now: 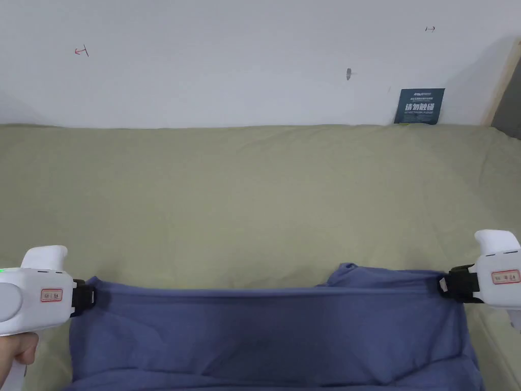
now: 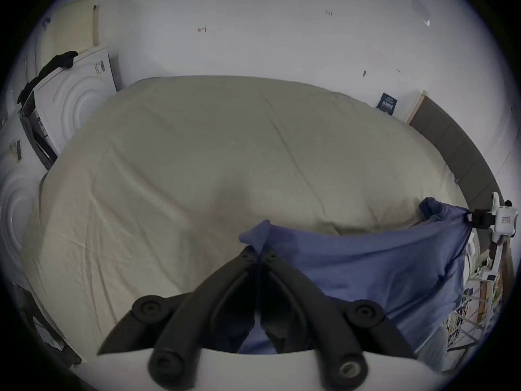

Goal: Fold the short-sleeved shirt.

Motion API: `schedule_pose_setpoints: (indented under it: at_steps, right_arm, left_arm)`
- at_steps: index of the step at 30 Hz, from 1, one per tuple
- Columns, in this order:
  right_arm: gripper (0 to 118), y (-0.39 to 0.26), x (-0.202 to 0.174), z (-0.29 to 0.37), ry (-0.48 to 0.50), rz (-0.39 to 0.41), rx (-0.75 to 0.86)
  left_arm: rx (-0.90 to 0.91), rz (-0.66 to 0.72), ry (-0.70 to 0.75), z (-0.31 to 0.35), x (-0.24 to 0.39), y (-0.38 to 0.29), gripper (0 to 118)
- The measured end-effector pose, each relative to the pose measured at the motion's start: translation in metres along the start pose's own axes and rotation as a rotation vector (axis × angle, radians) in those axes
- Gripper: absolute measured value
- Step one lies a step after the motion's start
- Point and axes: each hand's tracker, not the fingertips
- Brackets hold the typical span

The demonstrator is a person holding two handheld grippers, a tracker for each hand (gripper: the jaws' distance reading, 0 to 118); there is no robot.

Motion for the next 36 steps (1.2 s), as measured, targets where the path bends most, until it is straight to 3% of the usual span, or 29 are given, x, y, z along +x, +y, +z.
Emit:
schedule_pose_setpoints:
  at_steps: [13,18,25,26,27,28,29,30,34,36]
  right_arm:
    - [4,-0.119,-0.016,0.124,0.031,0.064,0.124]
    - [4,-0.181,-0.014,0.128,0.031,0.064,0.107]
    - [4,-0.218,-0.012,0.101,0.026,0.027,0.044]
    - [9,-0.22,-0.011,0.097,0.019,0.02,0.035]
    - [41,-0.222,-0.011,0.093,0.021,0.017,0.033]
    - [81,-0.223,-0.005,0.086,0.009,0.01,0.015]
    - [109,-0.221,-0.006,0.084,-0.02,0.008,-0.004]
    - [117,-0.219,-0.008,0.084,-0.045,0.018,-0.003]
    - [116,-0.192,-0.023,0.109,-0.016,-0.017,0.147]
    - [116,-0.174,-0.046,0.125,-0.008,0.013,0.252]
  left_arm:
    - [0.146,-0.038,-0.088,0.122,-0.008,-0.109,0]
    - [0.155,-0.072,-0.081,0.117,-0.028,-0.166,0]
    - [0.114,-0.042,-0.064,0.091,-0.042,-0.202,1]
    - [0.107,-0.036,-0.059,0.085,-0.043,-0.203,16]
    - [0.097,-0.033,-0.052,0.081,-0.044,-0.203,69]
    - [0.091,-0.032,-0.044,0.079,-0.045,-0.202,107]
    - [0.081,-0.034,-0.015,0.077,-0.047,-0.201,118]
    - [0.07,-0.029,-0.014,0.077,-0.044,-0.199,117]
    - [0.193,0.01,-0.022,0.108,-0.033,-0.177,117]
    - [0.286,-0.025,-0.025,0.129,-0.014,-0.157,117]
